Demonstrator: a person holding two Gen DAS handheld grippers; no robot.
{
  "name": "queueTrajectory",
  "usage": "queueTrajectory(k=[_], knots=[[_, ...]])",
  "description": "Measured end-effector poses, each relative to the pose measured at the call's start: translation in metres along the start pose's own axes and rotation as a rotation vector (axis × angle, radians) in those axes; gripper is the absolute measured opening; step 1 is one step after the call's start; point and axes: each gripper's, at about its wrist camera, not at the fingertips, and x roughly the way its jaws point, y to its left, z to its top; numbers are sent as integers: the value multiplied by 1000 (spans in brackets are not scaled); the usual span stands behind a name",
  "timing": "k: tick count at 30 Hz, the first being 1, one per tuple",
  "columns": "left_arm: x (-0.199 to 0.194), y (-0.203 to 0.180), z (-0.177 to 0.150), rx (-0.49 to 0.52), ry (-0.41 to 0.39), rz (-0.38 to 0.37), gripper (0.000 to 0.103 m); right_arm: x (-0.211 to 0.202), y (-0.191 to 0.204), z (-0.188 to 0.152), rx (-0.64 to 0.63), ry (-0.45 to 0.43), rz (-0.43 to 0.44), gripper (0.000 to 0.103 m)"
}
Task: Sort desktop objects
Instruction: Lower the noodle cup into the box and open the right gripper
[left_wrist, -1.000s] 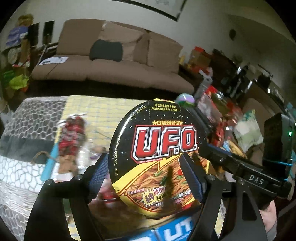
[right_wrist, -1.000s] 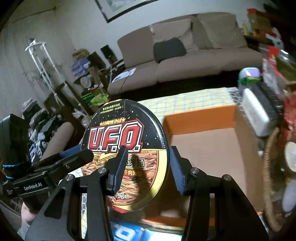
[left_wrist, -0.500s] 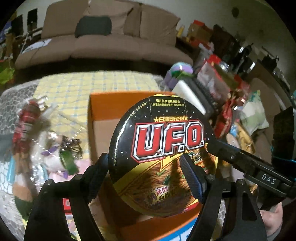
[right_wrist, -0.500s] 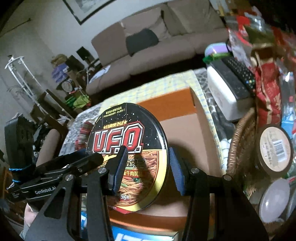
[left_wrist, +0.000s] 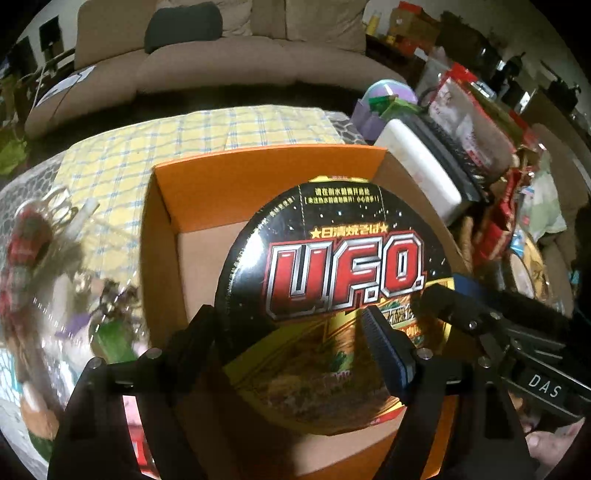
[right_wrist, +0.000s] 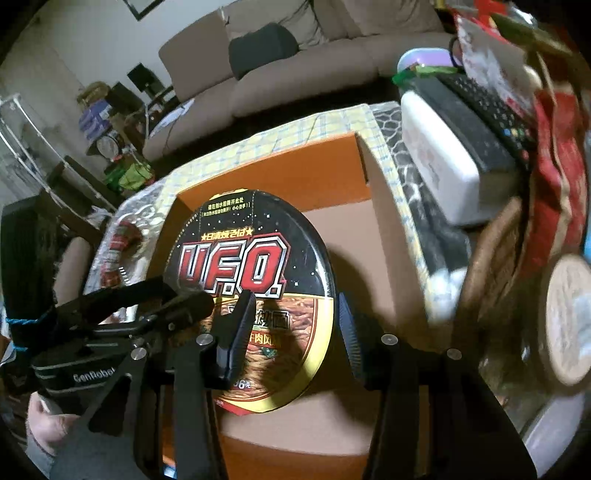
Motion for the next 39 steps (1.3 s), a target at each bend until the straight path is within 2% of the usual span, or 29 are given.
queueTrajectory(k=[4,8,9,10,13,16,19,22,26,28,33,36,39], knots=[[26,1,16,-46,69,-7,81,15,-4,26,-29,27,-61,44],[36,-2,25,-61,69,-43,79,23,-3,43,-39,16,-62,45],[36,-5,26,-71,71,-47,80,21,-2,45,-36,5,-54,45],[36,-6,26,-84,70,-48,80,14,-2,47,-26,-25,-3,45],[29,-3,21,-131,66,-118,82,-12,2,48,-27,-99,54,45],[26,2,14,-148,70,-77,82,-38,3,41,-53,-144,41,45],[29,5,4,-159,91,-74,84,-50,-2,32,-47,-127,31,46],[32,-6,3,-122,81,-30,86,-55,-10,16,-51,-114,0,46],[31,-8,6,-185,89,-37,89,-64,-22,2,-35,-115,-4,46],[25,-5,3,-227,76,-62,89,-67,-26,-2,-40,-112,5,46],[21,10,0,-261,46,28,89,-59,-32,-11,-52,-80,15,46],[27,9,4,-243,43,64,89,-54,-35,-16,-44,-72,34,46],[33,-2,8,-222,54,66,90,-51,-32,-18,-56,-64,33,46]])
